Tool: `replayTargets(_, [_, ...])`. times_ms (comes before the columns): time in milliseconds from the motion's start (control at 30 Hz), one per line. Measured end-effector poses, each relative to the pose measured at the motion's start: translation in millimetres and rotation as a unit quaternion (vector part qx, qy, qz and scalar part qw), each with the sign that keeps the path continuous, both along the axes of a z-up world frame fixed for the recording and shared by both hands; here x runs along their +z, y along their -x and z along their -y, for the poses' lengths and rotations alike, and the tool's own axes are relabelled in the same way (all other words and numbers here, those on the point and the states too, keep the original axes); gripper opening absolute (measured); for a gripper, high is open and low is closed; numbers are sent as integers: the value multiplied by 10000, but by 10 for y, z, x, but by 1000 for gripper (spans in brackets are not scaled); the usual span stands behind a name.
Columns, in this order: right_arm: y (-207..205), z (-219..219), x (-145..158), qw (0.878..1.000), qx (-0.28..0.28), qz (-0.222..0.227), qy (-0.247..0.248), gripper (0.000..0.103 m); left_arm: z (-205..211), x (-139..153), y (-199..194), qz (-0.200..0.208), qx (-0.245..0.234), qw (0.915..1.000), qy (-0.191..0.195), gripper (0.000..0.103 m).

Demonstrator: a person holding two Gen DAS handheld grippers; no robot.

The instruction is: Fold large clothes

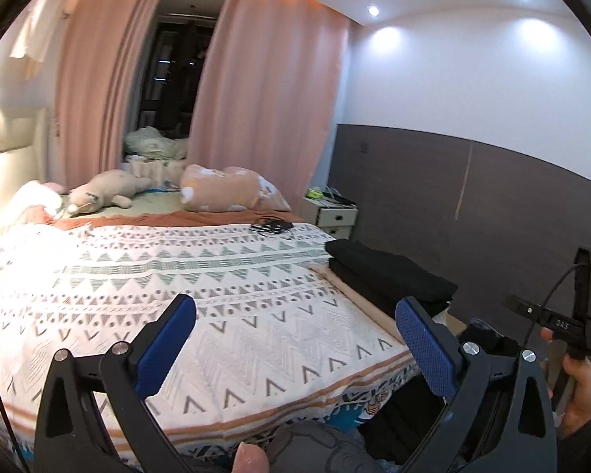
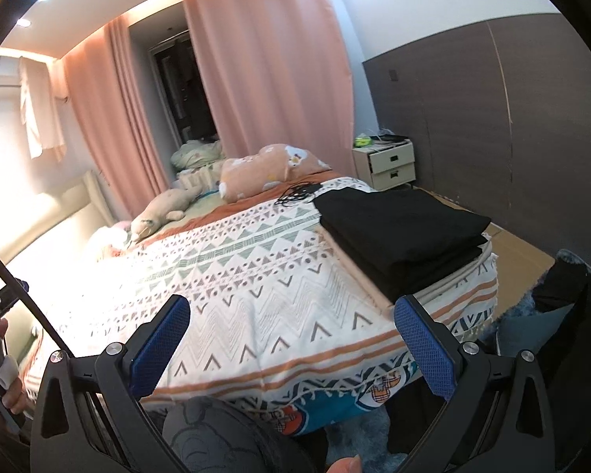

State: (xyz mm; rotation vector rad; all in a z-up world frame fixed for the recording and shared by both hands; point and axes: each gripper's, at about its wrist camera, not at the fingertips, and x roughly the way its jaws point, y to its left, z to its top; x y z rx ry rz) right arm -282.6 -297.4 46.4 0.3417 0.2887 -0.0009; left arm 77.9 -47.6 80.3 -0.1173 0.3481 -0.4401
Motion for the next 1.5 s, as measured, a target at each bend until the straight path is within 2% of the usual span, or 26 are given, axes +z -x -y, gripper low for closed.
replayTargets(400, [175,-362,-254,9991,250,64,324,103,-347,-292,603,83,420,9984,-369,103])
replayTargets(600, [279,-483,-377,9982,289,78,522,103,-508,-451,831,85,664,9973,-290,103])
replayTargets(700, [306,-578,-440,9972,438,37,602,103,-562,-502,870,21,666,9976,-190,103])
replayTargets(767, [318,-592,-460,9968,471,25,639,103,-560,-527,890,18,740,9967,-325,103])
replayTargets(1500, [409,-773,-593,9982,333,16,504,103,-532,-572,925,-16,783,9958,-467,103])
